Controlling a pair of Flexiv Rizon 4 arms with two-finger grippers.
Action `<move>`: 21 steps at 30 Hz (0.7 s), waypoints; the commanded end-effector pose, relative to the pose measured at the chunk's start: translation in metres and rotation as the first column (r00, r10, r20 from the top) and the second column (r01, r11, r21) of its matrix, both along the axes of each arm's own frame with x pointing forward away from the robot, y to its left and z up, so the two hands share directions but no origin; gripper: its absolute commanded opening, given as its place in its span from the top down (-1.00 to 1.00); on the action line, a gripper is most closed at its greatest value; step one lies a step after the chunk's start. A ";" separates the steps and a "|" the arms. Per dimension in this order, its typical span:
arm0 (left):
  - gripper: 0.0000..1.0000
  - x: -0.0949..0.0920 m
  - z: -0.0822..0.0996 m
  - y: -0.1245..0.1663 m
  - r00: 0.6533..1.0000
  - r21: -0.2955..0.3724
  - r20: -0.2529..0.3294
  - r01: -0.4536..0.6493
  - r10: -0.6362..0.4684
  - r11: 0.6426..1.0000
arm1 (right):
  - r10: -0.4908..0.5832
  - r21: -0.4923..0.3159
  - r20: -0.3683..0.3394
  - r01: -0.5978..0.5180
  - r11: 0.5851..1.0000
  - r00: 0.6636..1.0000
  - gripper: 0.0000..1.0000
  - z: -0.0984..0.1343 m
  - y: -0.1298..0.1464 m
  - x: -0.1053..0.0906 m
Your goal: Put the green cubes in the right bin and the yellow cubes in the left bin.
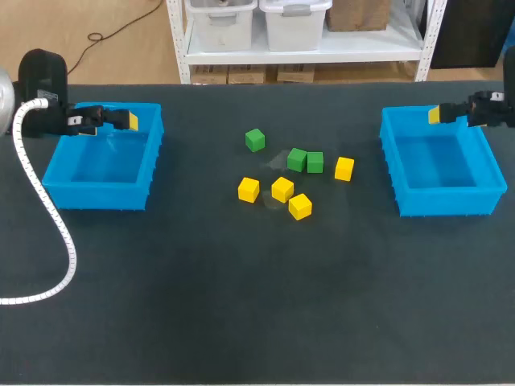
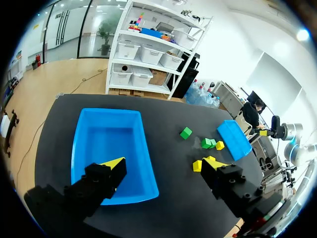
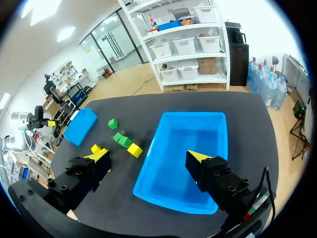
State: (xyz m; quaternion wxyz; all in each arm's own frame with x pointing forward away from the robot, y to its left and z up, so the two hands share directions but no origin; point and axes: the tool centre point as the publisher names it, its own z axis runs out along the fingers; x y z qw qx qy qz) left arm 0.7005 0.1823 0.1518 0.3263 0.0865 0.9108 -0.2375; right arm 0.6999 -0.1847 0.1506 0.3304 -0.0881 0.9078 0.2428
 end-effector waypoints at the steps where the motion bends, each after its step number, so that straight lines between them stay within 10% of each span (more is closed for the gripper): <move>1: -1.00 0.000 -0.002 0.002 1.000 -0.008 0.006 0.005 -0.005 1.000 | 0.001 0.001 0.000 -0.001 1.000 1.000 -1.00 0.000 0.000 0.000; 10: -1.00 0.000 -0.002 0.002 1.000 -0.008 0.006 0.005 -0.005 1.000 | 0.001 0.001 0.000 -0.001 1.000 1.000 -1.00 0.000 0.000 0.000; 21: -1.00 0.000 -0.002 0.002 1.000 -0.008 0.006 0.005 -0.005 1.000 | 0.248 -0.128 0.029 -0.242 0.962 0.968 -1.00 0.015 0.097 0.064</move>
